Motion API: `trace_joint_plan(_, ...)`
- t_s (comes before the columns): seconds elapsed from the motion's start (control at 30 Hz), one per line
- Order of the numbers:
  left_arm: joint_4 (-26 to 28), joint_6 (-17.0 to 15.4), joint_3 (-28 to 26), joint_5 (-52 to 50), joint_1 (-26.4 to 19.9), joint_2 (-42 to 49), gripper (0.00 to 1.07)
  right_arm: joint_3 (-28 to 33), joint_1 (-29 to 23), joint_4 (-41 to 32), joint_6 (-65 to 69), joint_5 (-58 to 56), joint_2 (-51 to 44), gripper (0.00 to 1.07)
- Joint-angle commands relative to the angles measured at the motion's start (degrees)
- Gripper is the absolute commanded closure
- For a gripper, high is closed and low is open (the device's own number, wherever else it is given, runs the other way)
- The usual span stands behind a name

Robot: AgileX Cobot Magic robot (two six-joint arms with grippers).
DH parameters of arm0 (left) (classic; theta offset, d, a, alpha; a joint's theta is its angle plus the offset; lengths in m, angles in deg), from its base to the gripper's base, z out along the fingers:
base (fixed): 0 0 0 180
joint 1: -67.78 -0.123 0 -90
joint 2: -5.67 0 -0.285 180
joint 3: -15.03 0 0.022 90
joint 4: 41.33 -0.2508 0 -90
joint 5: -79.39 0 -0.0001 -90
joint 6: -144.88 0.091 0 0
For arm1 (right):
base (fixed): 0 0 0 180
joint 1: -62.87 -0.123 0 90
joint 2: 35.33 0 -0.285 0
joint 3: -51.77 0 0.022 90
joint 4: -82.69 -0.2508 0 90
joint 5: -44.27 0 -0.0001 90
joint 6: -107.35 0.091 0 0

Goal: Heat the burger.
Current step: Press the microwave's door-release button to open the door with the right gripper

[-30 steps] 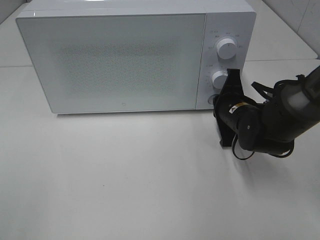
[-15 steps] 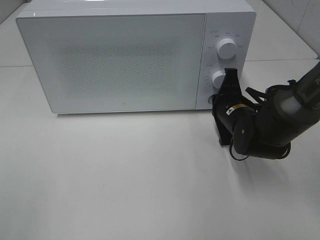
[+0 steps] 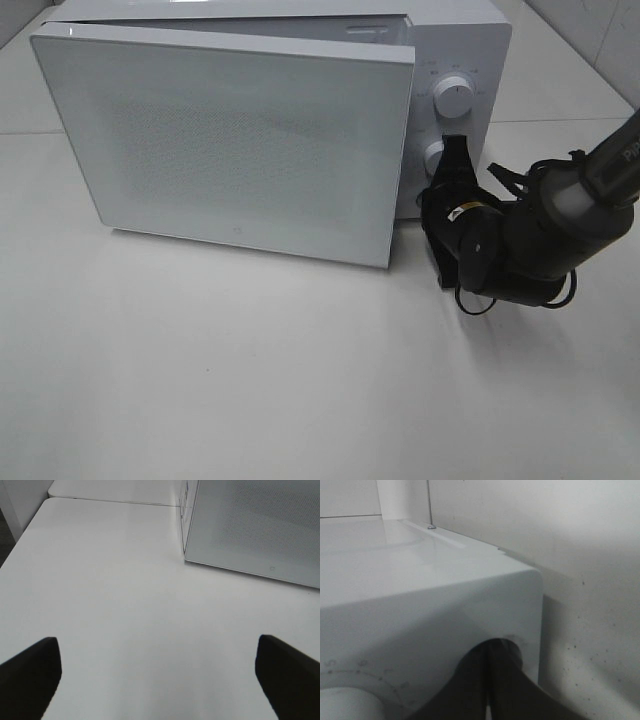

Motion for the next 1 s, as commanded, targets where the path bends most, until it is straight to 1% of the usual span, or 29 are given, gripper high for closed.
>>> trace_joint_plan(0.03,0.17,-0.17,0.00,-0.06,-0.11,0.34,0.09,-5.44,3.38,0.23,-1.43,21.54,-1.38,1.07)
trace_joint_plan(0.33,0.17,-0.17,0.00,-0.06,-0.11,0.34,0.09,-4.35,3.15,0.29,-0.52,20.23,-1.38,1.07)
trace_joint_plan(0.6,0.17,-0.17,0.00,-0.06,-0.11,0.34,0.09,-1.26,1.32,0.40,2.29,14.04,-1.55,1.07)
trace_joint_plan(0.63,0.17,-0.17,0.00,-0.06,-0.11,0.34,0.09,-0.40,0.63,1.55,4.01,12.38,-1.60,1.07)
trace_joint_plan(0.77,0.17,-0.17,0.00,-0.06,-0.11,0.34,0.09,1.26,0.63,2.41,5.33,9.68,-1.60,1.07)
trace_joint_plan(0.8,0.17,-0.17,0.00,-0.06,-0.11,0.34,0.09,2.35,0.63,3.90,6.25,7.05,-1.95,1.07)
trace_joint_plan(0.87,0.17,-0.17,0.00,-0.06,-0.11,0.34,0.09,2.81,0.63,4.64,6.59,6.13,-2.23,1.07)
trace_joint_plan(0.9,0.17,-0.17,0.00,-0.06,-0.11,0.34,0.09,4.07,0.63,6.47,7.51,4.47,-2.98,1.07)
trace_joint_plan(0.97,0.17,-0.17,0.00,-0.06,-0.11,0.34,0.09,4.81,0.63,7.22,7.73,3.78,-3.44,1.07)
trace_joint_plan(1.0,0.17,-0.17,0.00,-0.06,-0.11,0.34,0.09,6.19,0.63,8.59,7.85,1.78,-4.35,1.07)
